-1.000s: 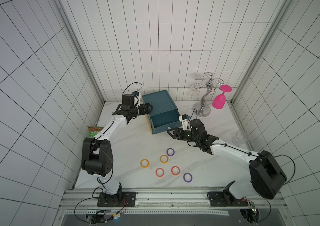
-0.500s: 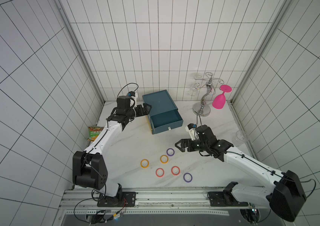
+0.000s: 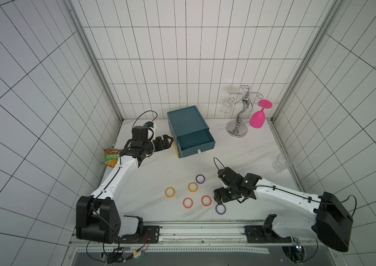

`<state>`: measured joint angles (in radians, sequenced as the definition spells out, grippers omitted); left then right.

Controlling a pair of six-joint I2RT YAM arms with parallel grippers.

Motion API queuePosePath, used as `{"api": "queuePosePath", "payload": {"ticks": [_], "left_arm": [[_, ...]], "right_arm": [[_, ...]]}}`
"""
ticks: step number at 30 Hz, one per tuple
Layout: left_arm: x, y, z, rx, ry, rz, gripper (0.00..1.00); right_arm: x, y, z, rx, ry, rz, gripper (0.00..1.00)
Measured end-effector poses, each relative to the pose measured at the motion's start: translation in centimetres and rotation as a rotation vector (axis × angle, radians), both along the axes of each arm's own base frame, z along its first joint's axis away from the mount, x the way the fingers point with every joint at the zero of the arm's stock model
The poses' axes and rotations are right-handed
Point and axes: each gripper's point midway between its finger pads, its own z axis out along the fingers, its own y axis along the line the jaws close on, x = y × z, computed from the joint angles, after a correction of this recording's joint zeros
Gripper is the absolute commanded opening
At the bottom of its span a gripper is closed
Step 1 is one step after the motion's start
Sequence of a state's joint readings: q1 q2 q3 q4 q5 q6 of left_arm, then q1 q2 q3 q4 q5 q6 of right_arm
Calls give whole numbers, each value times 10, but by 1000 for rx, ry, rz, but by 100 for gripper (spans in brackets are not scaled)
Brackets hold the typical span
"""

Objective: Place the transparent tape into the drawer according to color
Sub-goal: Pick up the tape at the center of the board.

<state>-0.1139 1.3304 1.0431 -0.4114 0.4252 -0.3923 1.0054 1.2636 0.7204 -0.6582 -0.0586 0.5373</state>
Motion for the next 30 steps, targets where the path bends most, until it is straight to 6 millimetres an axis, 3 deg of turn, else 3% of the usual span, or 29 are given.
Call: {"api": "queuePosePath", "payload": {"ticks": [5,12,22,26,30], "left_arm": [[-14,4,-3,9,29,-2,98],[-29,9,-21,11,93,0,98],[-35,9,-24,8,109,-5,98],[-37,9,-27,9,118,-6,98],[-37,9,-27,10,122,-5,98]], "right_arm": [[-11,-9,-10,-56,10,-3,72],[-19,-15,-20,-93,31,-9,65],[-29,-15,-33,-138,75,18,51],[-32,-15,-38,-154,90,29,41],[-32,-17,-40,-184,86,33,25]]}}
